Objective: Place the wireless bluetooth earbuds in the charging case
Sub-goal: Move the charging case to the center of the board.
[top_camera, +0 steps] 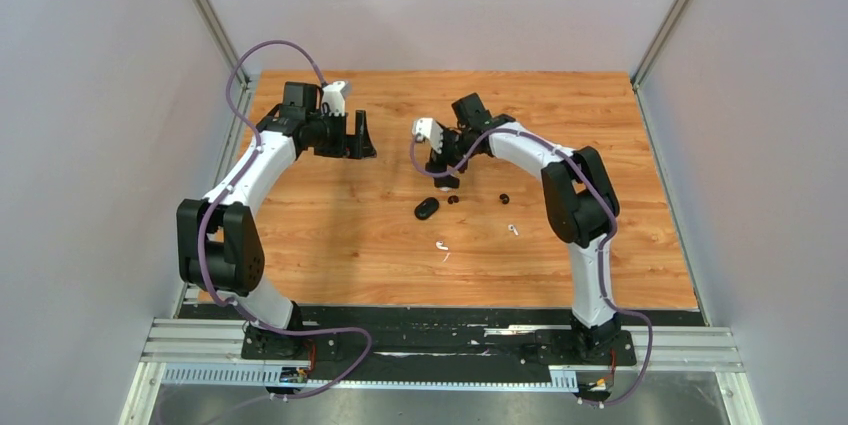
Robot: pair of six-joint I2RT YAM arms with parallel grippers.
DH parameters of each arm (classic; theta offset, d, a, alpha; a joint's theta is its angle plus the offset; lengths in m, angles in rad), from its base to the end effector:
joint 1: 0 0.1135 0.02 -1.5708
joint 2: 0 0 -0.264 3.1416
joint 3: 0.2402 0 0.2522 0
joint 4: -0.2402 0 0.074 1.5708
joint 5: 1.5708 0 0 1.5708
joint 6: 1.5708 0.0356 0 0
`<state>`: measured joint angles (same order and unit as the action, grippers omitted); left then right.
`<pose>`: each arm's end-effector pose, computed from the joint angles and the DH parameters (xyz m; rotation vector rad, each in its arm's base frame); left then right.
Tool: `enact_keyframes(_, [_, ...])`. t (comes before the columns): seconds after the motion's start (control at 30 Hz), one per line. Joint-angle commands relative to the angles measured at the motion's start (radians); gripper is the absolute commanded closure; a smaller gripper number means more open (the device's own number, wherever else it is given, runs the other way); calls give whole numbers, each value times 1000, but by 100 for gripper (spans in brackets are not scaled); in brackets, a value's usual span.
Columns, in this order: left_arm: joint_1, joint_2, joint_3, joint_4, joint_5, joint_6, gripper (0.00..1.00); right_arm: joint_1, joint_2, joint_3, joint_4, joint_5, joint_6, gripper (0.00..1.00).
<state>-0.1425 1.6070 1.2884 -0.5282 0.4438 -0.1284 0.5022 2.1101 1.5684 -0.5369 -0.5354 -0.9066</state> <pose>0.3456 -0.0650 0.2781 0.2224 2.4027 -0.6604 0.3820 0.2305 0.1729 -1.7542 1.7976 0.5469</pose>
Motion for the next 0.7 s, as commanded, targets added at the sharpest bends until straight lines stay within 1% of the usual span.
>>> enact_keyframes(0.0, [-3, -7, 40, 16, 19, -5, 0, -21, -15, 199, -17, 38, 448, 10])
enact_keyframes(0.03, [-4, -6, 38, 16, 20, -3, 0, -21, -17, 221, -35, 54, 560, 8])
enact_keyframes(0.07, [-3, -4, 39, 16, 23, 0, 0, -21, -13, 248, -65, 64, 660, 3])
enact_keyframes(0.1, [-3, -3, 42, 16, 24, 0, 0, -17, -3, 283, -111, 95, 753, 0])
enact_keyframes(0.13, [-3, 4, 44, 15, 26, 1, 0, -15, 17, 326, -191, 152, 857, 1])
enact_keyframes(0.17, [-3, 8, 53, 14, 28, 1, 0, -12, 26, 338, -232, 192, 947, 4])
enact_keyframes(0.2, [-3, 17, 56, 9, 29, 0, 0, -9, 9, 314, -232, 221, 993, 8])
enact_keyframes(0.23, [-3, 23, 64, 6, 30, -4, 0, 0, -5, 289, -223, 269, 1004, 10])
enact_keyframes(0.3, [-3, 39, 75, 1, 30, -11, 0, 11, 17, 312, -259, 376, 1039, 18])
enact_keyframes(0.37, [-3, 47, 81, -1, 30, -25, 0, 5, 68, 368, -308, 373, 1058, 20])
enact_keyframes(0.43, [-3, 49, 78, -1, 35, -42, 0, -3, 87, 378, -293, 303, 1053, 20])
enact_keyframes(0.47, [-3, 49, 77, -1, 37, -47, 0, -5, 91, 378, -276, 228, 1009, 21])
enact_keyframes(0.5, [-3, 48, 74, -2, 43, -54, 0, -4, 94, 379, -261, 142, 936, 23])
enact_keyframes(0.53, [-4, 46, 71, -2, 44, -56, 0, -4, 99, 389, -258, 78, 815, 24])
enact_keyframes(0.63, [-3, 34, 61, -9, 44, -49, 0, -8, 102, 404, -263, 5, 577, 14])
enact_keyframes(0.67, [-3, 31, 58, -12, 44, -44, 0, -24, 91, 394, -266, -44, 474, 11])
